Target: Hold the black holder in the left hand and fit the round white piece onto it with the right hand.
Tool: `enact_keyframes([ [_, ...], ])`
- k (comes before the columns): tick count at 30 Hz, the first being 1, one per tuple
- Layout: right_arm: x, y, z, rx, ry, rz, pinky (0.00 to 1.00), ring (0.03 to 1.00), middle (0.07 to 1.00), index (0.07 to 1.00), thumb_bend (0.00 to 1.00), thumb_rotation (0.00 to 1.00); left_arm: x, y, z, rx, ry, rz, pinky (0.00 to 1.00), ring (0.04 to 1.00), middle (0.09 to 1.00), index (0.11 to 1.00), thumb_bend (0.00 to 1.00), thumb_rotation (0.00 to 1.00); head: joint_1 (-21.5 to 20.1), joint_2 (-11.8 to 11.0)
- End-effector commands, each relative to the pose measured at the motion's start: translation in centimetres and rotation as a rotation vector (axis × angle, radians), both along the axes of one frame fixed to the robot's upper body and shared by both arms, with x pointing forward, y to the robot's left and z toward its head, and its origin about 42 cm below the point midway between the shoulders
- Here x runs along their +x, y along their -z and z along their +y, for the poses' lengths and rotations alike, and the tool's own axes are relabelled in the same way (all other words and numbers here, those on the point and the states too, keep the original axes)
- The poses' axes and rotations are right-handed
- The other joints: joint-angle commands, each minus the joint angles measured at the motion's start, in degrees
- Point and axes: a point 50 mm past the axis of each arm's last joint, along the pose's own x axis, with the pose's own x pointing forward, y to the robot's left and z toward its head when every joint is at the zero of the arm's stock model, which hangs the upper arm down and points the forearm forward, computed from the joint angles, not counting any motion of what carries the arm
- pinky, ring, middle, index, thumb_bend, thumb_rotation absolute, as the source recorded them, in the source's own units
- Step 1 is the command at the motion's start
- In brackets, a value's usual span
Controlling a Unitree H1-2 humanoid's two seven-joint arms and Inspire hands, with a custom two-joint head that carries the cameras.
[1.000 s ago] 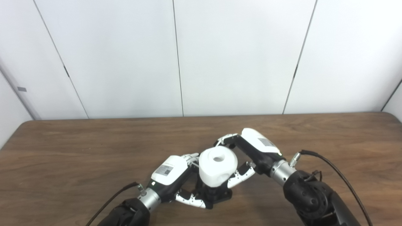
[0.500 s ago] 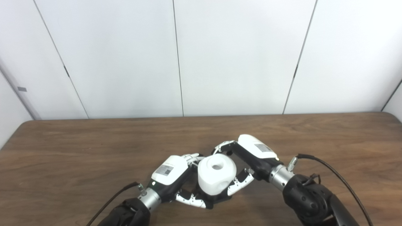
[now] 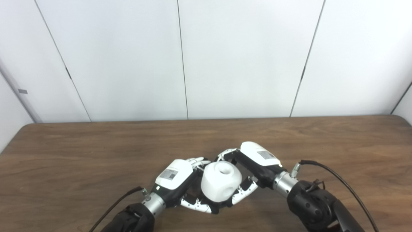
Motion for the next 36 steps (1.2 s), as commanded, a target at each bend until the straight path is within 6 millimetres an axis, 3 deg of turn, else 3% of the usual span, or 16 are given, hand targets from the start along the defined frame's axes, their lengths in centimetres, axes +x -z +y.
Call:
enact_keyframes([
  [1, 0.8, -0.4, 0.3, -0.029, 0.001, -0.027, 0.67, 0.743, 0.747, 0.480, 0.52, 0.14, -1.4, 3.3, 1.2, 0.165, -0.022, 0.123, 0.88, 0.908, 0.860, 0.487, 0.52, 0.06, 0.0, 0.5],
  [16, 0.7, -0.5, 0.2, -0.022, 0.003, -0.005, 0.66, 0.728, 0.745, 0.490, 0.52, 0.14, -1.6, 3.3, 1.0, 0.164, -0.023, 0.130, 0.88, 0.909, 0.862, 0.487, 0.52, 0.06, -0.1, 1.1],
  [18, 0.6, -0.6, 0.1, -0.021, 0.011, 0.003, 0.65, 0.742, 0.773, 0.728, 0.77, 0.21, -1.6, 3.3, 1.0, 0.164, -0.021, 0.126, 0.88, 0.909, 0.863, 0.487, 0.52, 0.06, -0.2, 1.1],
  [22, 0.5, -0.9, -0.3, -0.013, 0.023, -0.004, 0.66, 0.774, 0.830, 0.940, 0.89, 0.26, -1.5, 3.3, 1.1, 0.164, -0.020, 0.124, 0.88, 0.902, 0.859, 0.487, 0.52, 0.06, -0.4, 1.2],
  [25, 0.6, -1.1, -0.6, -0.010, 0.039, -0.003, 0.68, 0.795, 0.855, 0.979, 0.90, 0.28, -1.4, 3.2, 1.1, 0.167, -0.022, 0.126, 0.88, 0.905, 0.861, 0.487, 0.52, 0.06, -0.4, 1.3],
  [36, 0.7, -1.1, -1.4, -0.004, 0.052, -0.002, 0.70, 0.800, 0.854, 0.974, 0.91, 0.26, -1.3, 3.0, 0.9, 0.176, -0.026, 0.128, 0.88, 0.917, 0.865, 0.487, 0.52, 0.06, -0.2, 1.5],
])
